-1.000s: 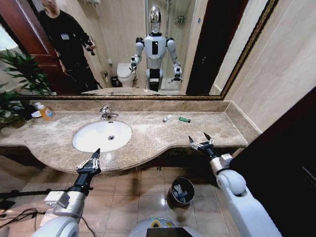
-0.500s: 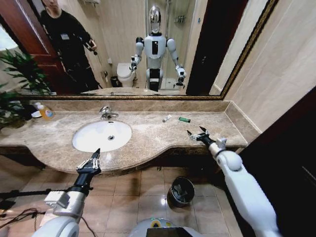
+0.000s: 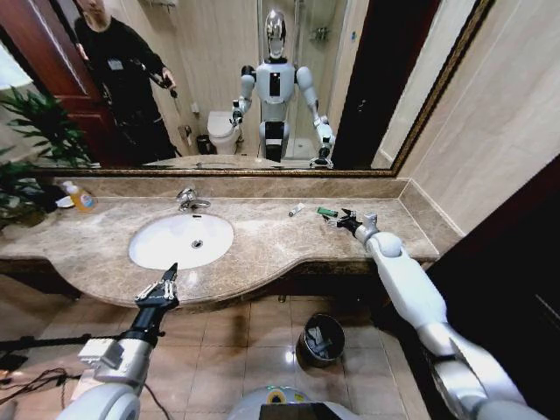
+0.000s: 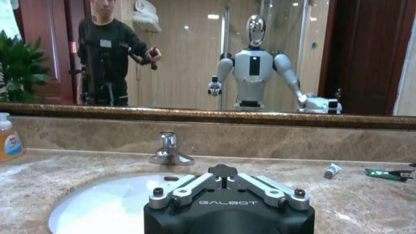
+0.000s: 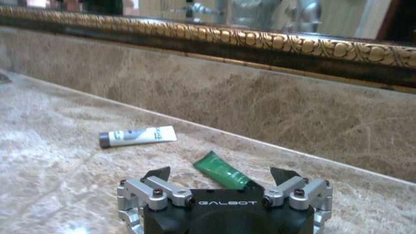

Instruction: Pick up the trash from the sink and place it in the trash bin.

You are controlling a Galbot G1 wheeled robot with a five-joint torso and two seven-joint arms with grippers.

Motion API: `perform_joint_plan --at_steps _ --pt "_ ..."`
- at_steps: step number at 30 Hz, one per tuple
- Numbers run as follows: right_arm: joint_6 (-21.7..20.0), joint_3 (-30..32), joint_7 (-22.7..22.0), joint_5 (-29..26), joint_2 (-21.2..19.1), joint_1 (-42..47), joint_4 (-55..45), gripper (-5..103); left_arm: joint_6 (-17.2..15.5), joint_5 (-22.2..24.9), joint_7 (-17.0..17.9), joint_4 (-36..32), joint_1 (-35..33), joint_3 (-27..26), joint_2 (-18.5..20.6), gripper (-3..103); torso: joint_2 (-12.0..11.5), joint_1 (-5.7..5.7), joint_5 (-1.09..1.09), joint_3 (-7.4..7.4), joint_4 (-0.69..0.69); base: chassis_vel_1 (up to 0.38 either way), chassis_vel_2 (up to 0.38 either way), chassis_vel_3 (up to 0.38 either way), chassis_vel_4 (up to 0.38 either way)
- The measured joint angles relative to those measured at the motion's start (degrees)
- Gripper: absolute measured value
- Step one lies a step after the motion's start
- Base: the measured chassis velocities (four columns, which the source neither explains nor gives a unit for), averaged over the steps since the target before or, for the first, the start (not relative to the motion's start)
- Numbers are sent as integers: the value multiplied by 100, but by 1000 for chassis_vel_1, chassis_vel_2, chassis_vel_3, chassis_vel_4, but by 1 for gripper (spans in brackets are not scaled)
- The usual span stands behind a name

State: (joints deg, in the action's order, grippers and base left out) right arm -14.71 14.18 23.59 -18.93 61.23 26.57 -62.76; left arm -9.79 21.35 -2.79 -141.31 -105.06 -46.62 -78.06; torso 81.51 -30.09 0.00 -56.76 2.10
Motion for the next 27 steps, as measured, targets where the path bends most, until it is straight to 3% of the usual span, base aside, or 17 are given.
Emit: perform_joint_plan --at_steps 10,12,14,20,27 --pt "-207 -346 358 163 9 -837 844 103 0 0 0 0 0 0 0 0 0 0 0 0 1 0 0 0 0" --pt "-358 -436 543 203 -5 -982 989 96 0 0 0 0 0 0 0 0 0 0 0 0 0 0 0 0 0" --pt "-379 -463 573 208 -8 -1022 1038 96 0 0 0 0 0 0 0 0 0 0 0 0 0 0 0 0 0" --pt "-465 -573 721 327 -13 -1165 1262 72 0 0 0 0 0 0 0 0 0 0 0 0 0 0 0 0 0" --pt "-524 -594 747 434 -30 -1130 1254 65 0 0 0 0 0 0 0 0 0 0 0 1 0 0 0 0 0"
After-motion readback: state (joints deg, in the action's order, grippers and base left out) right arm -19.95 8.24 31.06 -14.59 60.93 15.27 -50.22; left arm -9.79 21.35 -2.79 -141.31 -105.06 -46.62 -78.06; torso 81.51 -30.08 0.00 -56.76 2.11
